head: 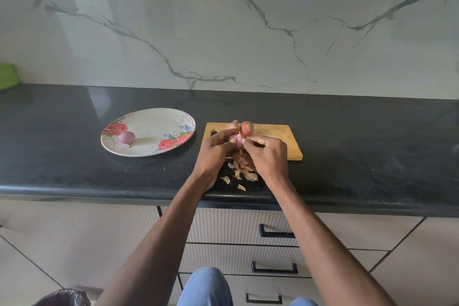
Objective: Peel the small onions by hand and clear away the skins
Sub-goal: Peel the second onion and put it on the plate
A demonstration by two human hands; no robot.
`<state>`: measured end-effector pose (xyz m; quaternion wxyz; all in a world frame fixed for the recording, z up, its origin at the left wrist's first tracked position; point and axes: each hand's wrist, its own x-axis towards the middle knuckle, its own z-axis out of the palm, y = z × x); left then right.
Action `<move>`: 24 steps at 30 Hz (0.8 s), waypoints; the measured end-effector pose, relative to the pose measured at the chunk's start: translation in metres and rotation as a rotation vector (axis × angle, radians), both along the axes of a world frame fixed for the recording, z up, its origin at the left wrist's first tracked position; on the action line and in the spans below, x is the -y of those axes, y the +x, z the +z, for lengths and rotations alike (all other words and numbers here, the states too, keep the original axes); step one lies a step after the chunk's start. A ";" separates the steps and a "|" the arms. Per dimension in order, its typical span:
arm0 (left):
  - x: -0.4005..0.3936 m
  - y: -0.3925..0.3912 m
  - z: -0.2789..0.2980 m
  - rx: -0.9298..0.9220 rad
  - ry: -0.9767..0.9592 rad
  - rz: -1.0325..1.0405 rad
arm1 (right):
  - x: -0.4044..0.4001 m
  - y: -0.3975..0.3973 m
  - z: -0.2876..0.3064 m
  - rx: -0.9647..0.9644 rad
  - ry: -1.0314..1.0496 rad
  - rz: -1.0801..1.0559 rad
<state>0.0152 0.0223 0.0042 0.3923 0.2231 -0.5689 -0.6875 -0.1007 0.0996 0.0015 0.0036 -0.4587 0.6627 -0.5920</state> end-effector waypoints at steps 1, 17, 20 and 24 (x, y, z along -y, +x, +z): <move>-0.001 0.000 0.000 -0.011 -0.006 -0.005 | 0.000 -0.001 -0.001 0.012 -0.005 0.006; -0.004 0.004 0.003 -0.042 -0.029 -0.078 | -0.001 0.001 0.001 -0.007 -0.024 0.008; -0.002 0.002 0.001 -0.064 -0.018 -0.065 | 0.001 -0.001 0.001 0.059 -0.013 -0.029; 0.001 0.001 -0.002 -0.080 -0.019 -0.030 | 0.003 -0.004 -0.001 0.053 -0.043 -0.012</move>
